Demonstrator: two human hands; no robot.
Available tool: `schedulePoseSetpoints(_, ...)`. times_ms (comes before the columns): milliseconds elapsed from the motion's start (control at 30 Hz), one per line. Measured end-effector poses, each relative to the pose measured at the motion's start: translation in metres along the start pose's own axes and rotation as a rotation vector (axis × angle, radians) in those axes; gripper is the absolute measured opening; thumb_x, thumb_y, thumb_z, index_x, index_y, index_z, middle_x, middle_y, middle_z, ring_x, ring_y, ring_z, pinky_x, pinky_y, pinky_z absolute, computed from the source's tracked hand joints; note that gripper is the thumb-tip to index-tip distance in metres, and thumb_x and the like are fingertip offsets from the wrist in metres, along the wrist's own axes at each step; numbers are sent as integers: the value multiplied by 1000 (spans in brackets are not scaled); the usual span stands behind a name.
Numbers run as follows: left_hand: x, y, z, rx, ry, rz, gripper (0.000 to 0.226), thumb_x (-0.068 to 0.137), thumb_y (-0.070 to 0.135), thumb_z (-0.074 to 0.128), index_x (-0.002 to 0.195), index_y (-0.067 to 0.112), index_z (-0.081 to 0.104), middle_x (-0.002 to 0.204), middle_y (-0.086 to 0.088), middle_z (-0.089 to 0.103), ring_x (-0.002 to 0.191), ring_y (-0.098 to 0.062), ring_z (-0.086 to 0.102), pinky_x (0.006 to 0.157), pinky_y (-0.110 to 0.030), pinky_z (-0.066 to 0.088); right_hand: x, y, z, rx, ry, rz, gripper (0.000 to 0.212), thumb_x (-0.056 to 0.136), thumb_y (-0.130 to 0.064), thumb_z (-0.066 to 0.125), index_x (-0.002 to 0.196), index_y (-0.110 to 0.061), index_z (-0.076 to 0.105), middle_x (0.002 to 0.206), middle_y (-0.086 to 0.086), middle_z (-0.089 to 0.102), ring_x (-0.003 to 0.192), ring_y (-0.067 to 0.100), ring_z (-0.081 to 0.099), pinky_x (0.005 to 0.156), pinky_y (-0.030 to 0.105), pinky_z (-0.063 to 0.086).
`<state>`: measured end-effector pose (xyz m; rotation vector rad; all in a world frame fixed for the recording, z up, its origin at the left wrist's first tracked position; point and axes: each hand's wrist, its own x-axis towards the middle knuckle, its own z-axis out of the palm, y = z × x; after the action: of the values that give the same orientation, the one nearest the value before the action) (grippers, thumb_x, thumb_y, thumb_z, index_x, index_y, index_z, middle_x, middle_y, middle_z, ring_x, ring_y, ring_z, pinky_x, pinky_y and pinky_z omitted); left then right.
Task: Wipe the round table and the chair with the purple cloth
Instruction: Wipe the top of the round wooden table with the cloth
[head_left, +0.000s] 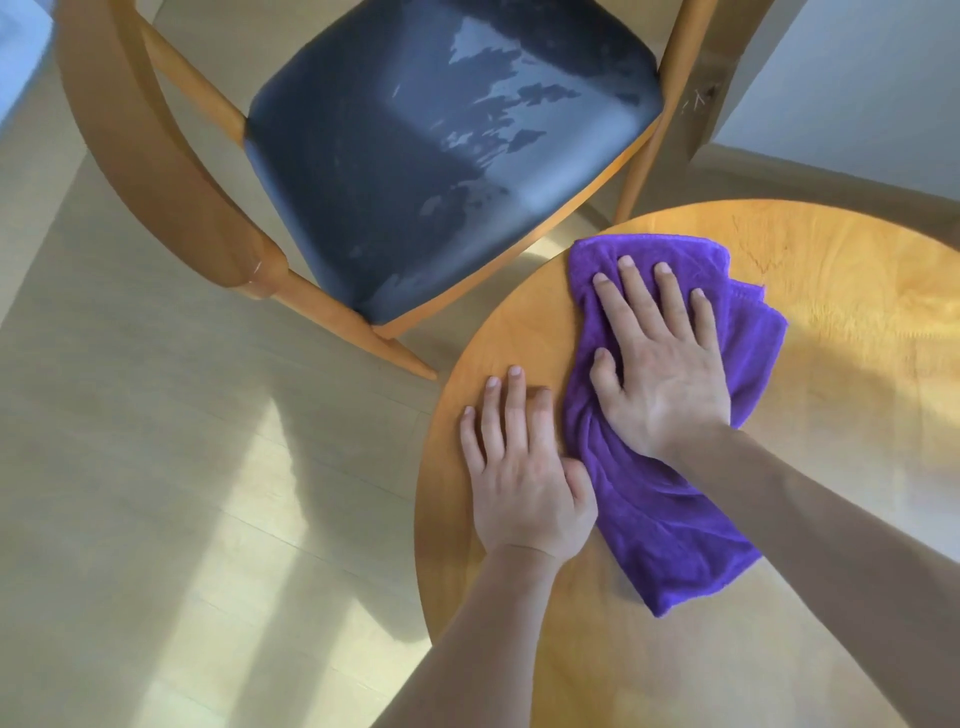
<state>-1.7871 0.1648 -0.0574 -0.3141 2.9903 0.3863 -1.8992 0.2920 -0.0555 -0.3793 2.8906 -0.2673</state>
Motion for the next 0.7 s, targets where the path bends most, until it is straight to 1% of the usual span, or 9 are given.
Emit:
schedulePoseSetpoints(100,0,0,0,11,-8,2,65,78,32,37,141,21,49,164,-7,36,154,-30,27,124,-56,24,2,-8,2,15,3,18,73,92,-39,27,162,-25,15,170,-1,7,156,30,5,125,54,6)
schedulePoseSetpoints(200,1,1,0,15,-18,0,66,77,31,36,143,21,44,164,-7,35,154,-30,26,124,-56,23,2,-6,-3,49,-5,-13,73,90,-37,28,162,-26,17,170,-3,9,157,29,4,125,54,5)
schedulePoseSetpoints(333,0,1,0,24,-25,-8,68,78,31,36,144,19,44,164,-8,35,154,-30,25,125,-57,22,2,-5,-7,15,-34,-65,73,90,-36,30,161,-26,19,170,-3,11,157,29,5,125,55,6)
schedulePoseSetpoints(400,1,1,0,27,-24,-13,68,78,31,36,144,18,43,164,-8,35,154,-30,25,125,-57,22,9,1,-9,-10,-69,-169,73,90,-37,29,161,-26,19,170,-3,11,157,29,7,125,55,6)
schedulePoseSetpoints(500,1,4,0,17,-20,-9,67,77,31,39,143,17,43,163,-10,36,154,-31,25,124,-58,21,28,13,-13,-64,-129,-375,75,88,-39,27,161,-29,18,170,-6,9,157,26,6,126,52,3)
schedulePoseSetpoints(533,1,5,0,15,-19,-6,67,77,30,40,143,16,43,163,-10,36,154,-31,26,124,-57,21,33,15,-15,-70,-136,-405,75,87,-39,28,161,-30,18,170,-6,9,157,25,6,126,50,3)
schedulePoseSetpoints(700,0,4,2,44,-25,2,70,76,31,40,144,14,43,164,-11,34,154,-32,24,124,-58,20,37,10,-16,-51,-124,-366,76,86,-40,27,161,-31,20,170,-7,9,157,23,6,126,49,3)
